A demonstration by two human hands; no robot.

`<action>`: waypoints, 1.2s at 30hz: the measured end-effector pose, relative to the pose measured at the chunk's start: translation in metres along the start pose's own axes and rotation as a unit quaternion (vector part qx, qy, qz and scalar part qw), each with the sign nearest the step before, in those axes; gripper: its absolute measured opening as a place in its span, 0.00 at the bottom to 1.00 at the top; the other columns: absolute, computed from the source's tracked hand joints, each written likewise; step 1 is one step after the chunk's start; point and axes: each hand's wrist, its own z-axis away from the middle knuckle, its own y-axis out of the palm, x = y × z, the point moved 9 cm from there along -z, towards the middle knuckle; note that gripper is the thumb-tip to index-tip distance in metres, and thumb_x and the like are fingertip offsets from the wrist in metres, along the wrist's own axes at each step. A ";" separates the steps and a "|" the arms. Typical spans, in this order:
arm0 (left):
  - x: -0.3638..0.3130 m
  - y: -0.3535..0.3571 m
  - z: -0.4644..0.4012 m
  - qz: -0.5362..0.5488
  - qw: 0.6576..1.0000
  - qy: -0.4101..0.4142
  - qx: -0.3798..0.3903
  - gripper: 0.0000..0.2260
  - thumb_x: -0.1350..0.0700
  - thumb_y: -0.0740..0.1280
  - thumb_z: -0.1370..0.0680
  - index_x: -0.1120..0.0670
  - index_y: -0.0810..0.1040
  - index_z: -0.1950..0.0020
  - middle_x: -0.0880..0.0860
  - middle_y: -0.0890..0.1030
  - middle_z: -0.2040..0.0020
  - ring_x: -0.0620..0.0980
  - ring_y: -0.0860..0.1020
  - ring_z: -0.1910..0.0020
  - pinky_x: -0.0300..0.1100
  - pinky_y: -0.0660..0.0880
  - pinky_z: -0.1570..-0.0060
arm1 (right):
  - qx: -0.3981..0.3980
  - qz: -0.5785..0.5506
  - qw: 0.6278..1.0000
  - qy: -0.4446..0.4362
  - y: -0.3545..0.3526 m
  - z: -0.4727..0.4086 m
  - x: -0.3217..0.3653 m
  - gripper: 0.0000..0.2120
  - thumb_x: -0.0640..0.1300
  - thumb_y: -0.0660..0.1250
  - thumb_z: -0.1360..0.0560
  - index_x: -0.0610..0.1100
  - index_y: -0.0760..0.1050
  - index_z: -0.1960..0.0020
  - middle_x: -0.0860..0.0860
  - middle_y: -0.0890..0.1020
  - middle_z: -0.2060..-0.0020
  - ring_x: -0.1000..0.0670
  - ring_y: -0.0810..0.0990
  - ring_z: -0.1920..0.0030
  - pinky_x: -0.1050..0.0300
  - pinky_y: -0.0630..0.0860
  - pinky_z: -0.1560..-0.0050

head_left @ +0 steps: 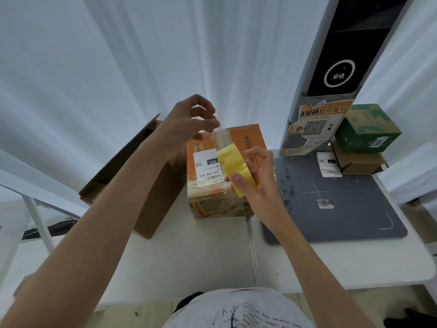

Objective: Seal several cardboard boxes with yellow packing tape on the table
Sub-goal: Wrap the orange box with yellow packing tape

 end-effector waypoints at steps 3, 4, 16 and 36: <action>0.000 0.003 -0.002 -0.044 0.998 0.036 -0.025 0.10 0.61 0.76 0.26 0.52 0.76 0.53 0.47 0.84 0.55 0.44 0.82 0.63 0.37 0.76 0.66 | -0.005 -0.010 1.000 -0.003 0.000 0.001 0.004 0.21 0.44 0.67 0.20 0.52 0.60 0.34 0.51 0.79 0.37 0.45 0.84 0.45 0.55 0.82 0.51; 0.001 0.005 -0.002 -0.053 0.997 0.044 -0.025 0.10 0.61 0.76 0.26 0.52 0.76 0.53 0.47 0.84 0.54 0.43 0.82 0.64 0.36 0.76 0.66 | -0.006 -0.015 1.000 -0.003 0.000 0.001 0.005 0.21 0.45 0.67 0.21 0.52 0.60 0.34 0.53 0.80 0.38 0.44 0.84 0.45 0.56 0.82 0.52; 0.030 0.036 -0.006 0.112 0.982 -0.102 0.112 0.09 0.65 0.72 0.24 0.54 0.75 0.55 0.54 0.82 0.53 0.47 0.76 0.62 0.35 0.74 0.63 | -0.025 -0.029 0.999 -0.011 -0.017 0.008 0.001 0.19 0.44 0.67 0.21 0.52 0.61 0.36 0.47 0.81 0.42 0.47 0.84 0.46 0.58 0.81 0.53; 0.018 0.080 -0.018 -0.043 0.996 0.052 0.061 0.13 0.65 0.77 0.28 0.55 0.74 0.53 0.55 0.84 0.56 0.51 0.83 0.62 0.37 0.76 0.59 | -0.095 0.008 0.984 0.151 -0.066 0.024 -0.031 0.25 0.35 0.66 0.20 0.57 0.67 0.30 0.48 0.85 0.56 0.46 0.83 0.63 0.55 0.82 0.61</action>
